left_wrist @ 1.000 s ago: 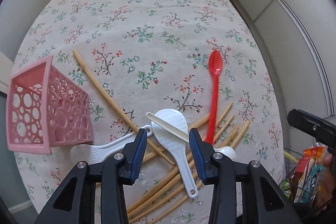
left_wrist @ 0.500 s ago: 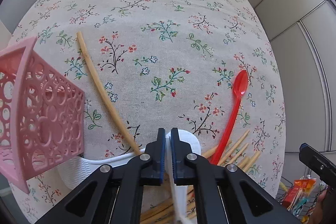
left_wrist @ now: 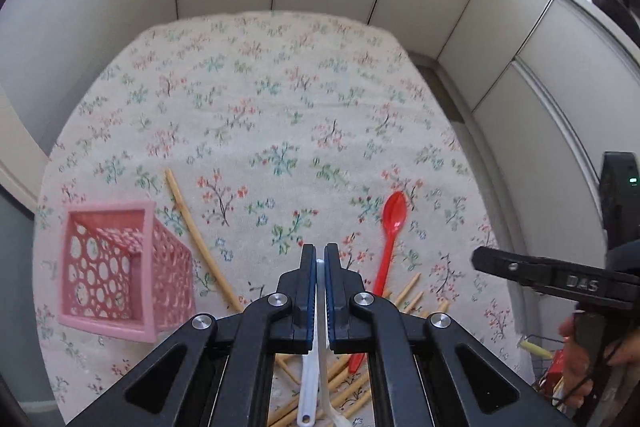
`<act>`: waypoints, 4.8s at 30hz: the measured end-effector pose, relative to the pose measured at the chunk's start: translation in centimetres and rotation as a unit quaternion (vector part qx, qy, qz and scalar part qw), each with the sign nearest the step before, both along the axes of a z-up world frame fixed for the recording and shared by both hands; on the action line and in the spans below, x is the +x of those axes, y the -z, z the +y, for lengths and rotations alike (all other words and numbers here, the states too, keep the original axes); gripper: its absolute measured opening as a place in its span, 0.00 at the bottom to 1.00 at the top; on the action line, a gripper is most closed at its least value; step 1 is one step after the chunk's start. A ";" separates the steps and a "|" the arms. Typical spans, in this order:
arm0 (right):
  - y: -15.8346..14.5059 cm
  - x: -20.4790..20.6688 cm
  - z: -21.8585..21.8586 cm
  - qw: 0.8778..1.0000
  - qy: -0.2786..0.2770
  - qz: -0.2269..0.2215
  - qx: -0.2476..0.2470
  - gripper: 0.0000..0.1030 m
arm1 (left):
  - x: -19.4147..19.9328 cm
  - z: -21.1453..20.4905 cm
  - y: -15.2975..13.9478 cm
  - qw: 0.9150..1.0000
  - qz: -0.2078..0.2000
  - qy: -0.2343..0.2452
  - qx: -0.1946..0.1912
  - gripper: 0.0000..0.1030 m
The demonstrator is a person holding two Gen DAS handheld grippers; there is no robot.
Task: Organize utensils
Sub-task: 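Lift the white spoon with the left tool while the right tool grasps the red spoon, then lower the white spoon into the pink basket while the right tool lowers the red spoon, then grasp a wooden chopstick from the pile with the left tool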
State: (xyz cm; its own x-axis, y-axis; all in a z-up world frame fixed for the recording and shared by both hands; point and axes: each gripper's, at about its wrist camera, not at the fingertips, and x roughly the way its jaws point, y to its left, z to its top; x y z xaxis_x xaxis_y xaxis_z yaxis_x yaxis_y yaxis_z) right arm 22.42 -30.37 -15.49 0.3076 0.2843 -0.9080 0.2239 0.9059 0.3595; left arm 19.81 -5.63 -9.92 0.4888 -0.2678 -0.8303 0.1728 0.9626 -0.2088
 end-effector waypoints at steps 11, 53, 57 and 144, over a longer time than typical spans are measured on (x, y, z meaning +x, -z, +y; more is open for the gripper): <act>4.6 6.6 0.4 0.998 0.009 0.007 0.063 0.36 | -2.3 4.6 -8.6 0.979 -0.194 -0.034 -0.052 0.04; -8.8 1.3 7.5 0.959 -0.076 -0.257 -0.089 0.00 | 0.3 12.9 -2.2 0.932 -0.325 -0.156 0.039 0.04; -9.6 0.5 8.3 0.954 -0.074 -0.275 -0.098 0.00 | 0.2 12.9 -1.2 0.939 -0.306 -0.150 0.044 0.05; -2.2 -5.4 1.2 0.997 -0.023 -0.015 -0.078 0.54 | -3.7 -3.5 5.5 0.981 0.103 0.160 0.033 0.33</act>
